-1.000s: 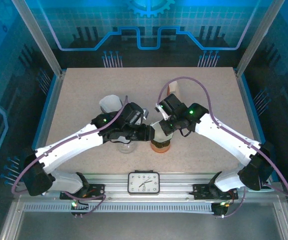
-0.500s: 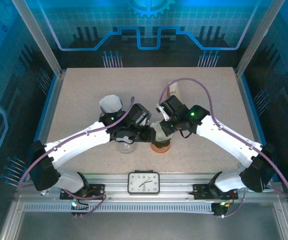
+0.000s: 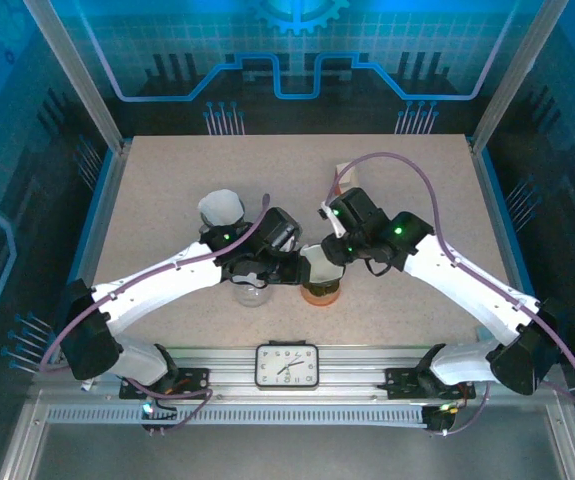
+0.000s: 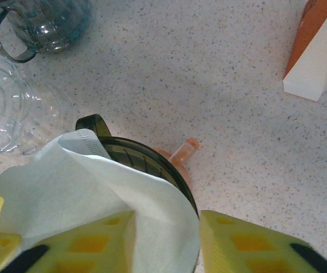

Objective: Place the coffee filter in the dripper

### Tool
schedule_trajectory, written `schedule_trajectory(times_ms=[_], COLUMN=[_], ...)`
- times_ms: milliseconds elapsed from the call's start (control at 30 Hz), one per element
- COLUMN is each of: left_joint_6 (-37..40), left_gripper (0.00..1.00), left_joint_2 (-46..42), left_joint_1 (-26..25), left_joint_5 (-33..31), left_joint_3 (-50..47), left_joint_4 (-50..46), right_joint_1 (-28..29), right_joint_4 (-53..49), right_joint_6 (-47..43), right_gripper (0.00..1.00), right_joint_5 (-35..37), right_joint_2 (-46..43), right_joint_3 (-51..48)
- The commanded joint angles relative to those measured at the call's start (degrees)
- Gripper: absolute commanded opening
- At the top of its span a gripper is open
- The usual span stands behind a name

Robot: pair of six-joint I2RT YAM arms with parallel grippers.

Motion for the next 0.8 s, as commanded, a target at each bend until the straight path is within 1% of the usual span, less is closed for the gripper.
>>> schedule_trajectory(times_ms=[0, 100, 200, 400, 433, 467, 600, 667, 767], left_joint_6=[0.6, 0.6, 0.5, 0.5, 0.5, 0.5, 0.5, 0.5, 0.5], left_gripper=[0.34, 0.34, 0.34, 0.34, 0.34, 0.34, 0.35, 0.35, 0.36], left_joint_2=[0.9, 1.1, 1.3, 1.4, 1.4, 1.4, 1.7, 1.7, 1.6], left_joint_1=[-0.4, -0.4, -0.4, -0.4, -0.4, -0.4, -0.4, -0.4, -0.4], left_joint_5=[-0.6, -0.6, -0.6, -0.5, -0.5, -0.5, -0.3, -0.3, -0.4], left_joint_3=[2.0, 2.0, 1.9, 1.7, 1.8, 1.7, 1.9, 1.9, 1.9], left_joint_4=[-1.8, -1.7, -1.6, -1.6, -1.6, -1.5, -1.3, -1.3, -1.2], right_joint_1=[-0.6, -0.5, -0.5, -0.5, -0.6, -0.5, -0.7, -1.3, -2.8], right_joint_4=[0.1, 0.5, 1.1, 1.4, 1.5, 1.7, 1.6, 1.3, 0.7], right_joint_6=[0.1, 0.4, 0.7, 0.8, 0.8, 0.8, 0.7, 0.9, 1.0], right_gripper=[0.25, 0.18, 0.14, 0.12, 0.15, 0.2, 0.53, 0.61, 0.63], right_joint_5=[-1.6, -1.8, -2.1, -2.1, -2.1, -2.1, -0.9, -2.0, -5.9], right_joint_2=[-0.5, -0.3, -0.2, -0.1, -0.4, -0.8, -2.5, -2.3, -0.4], right_joint_3=[-1.2, -2.6, -3.7, -4.1, -3.8, -3.5, -1.6, -1.2, -1.2])
